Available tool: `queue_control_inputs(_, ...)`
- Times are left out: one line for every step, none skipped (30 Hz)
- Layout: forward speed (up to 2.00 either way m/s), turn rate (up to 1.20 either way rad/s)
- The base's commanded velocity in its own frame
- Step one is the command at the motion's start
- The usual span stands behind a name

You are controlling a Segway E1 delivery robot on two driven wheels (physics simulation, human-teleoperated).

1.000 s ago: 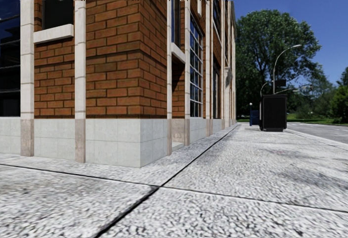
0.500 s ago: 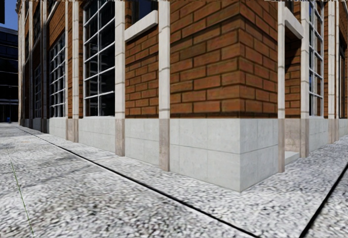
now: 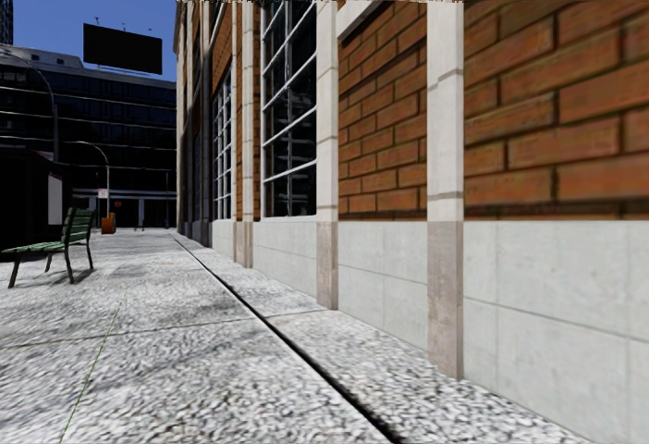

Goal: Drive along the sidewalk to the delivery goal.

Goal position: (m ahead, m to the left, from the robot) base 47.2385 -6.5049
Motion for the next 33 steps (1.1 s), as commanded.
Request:
queue_control_inputs(2.00,1.20)
queue_control_inputs(2.00,1.20)
queue_control_inputs(2.00,1.20)
queue_control_inputs(2.00,1.20)
queue_control_inputs(2.00,1.20)
queue_control_inputs(2.00,1.20)
queue_control_inputs(2.00,0.84)
queue_control_inputs(2.00,0.81)
queue_control_inputs(2.00,0.77)
queue_control_inputs(2.00,0.77)
queue_control_inputs(2.00,0.75)
queue_control_inputs(2.00,0.74)
queue_control_inputs(2.00,0.74)
queue_control_inputs(2.00,0.73)
queue_control_inputs(2.00,0.49)
queue_control_inputs(2.00,0.09)
queue_control_inputs(2.00,0.02)
queue_control_inputs(2.00,0.02)
queue_control_inputs(2.00,0.00)
queue_control_inputs(2.00,0.00)
queue_control_inputs(2.00,0.00)
queue_control_inputs(2.00,0.00)
queue_control_inputs(2.00,0.00)
queue_control_inputs(2.00,0.00)
queue_control_inputs(2.00,0.00)
queue_control_inputs(2.00,0.00)
queue_control_inputs(2.00,0.00)
queue_control_inputs(2.00,0.00)
queue_control_inputs(2.00,0.00)
queue_control_inputs(2.00,-0.19)
queue_control_inputs(2.00,-0.54)
queue_control_inputs(2.00,-1.20)
queue_control_inputs(2.00,-1.20)
